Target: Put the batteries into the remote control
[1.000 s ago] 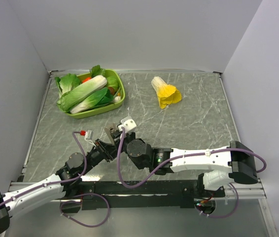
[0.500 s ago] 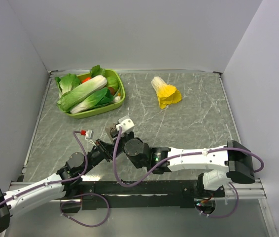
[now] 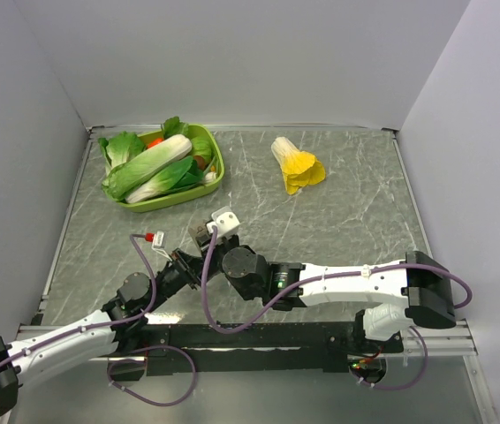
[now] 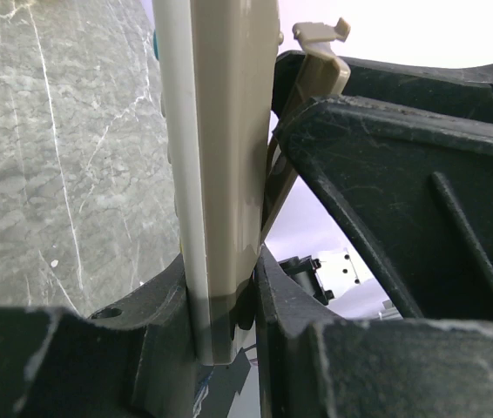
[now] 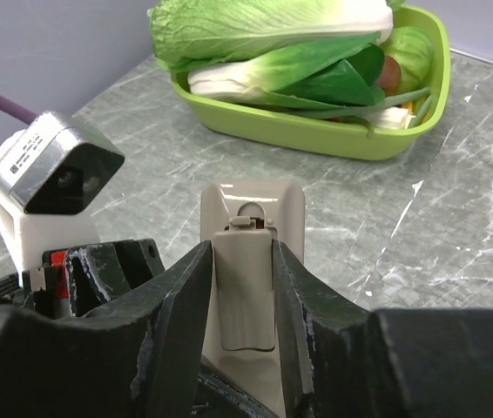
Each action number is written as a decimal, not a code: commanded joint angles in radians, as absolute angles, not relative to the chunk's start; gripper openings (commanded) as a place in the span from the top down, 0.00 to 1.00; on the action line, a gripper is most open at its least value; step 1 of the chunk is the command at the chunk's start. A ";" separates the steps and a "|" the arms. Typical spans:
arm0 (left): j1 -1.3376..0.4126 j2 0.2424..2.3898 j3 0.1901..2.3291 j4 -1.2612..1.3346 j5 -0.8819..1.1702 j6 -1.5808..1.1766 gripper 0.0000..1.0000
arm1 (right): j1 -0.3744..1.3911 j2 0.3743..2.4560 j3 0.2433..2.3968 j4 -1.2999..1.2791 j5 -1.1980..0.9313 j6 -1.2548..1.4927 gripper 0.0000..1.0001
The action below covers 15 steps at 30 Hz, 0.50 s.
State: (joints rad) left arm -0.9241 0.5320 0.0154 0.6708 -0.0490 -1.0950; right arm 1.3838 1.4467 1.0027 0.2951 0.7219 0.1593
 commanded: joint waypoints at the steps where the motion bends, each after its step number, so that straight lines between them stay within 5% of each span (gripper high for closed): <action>1: -0.927 0.522 -0.089 0.827 -0.015 -1.108 0.99 | 1.378 1.468 1.040 0.279 0.707 0.166 0.58; 15: -0.927 0.564 -0.089 0.865 -0.009 -1.120 0.99 | 1.376 1.454 1.051 0.311 0.704 0.114 0.43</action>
State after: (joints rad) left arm -0.9234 0.5621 0.0154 0.7189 -0.0483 -1.1210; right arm 1.3827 1.4471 1.0138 0.2989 0.7006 0.1429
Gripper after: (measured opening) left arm 0.290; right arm 0.544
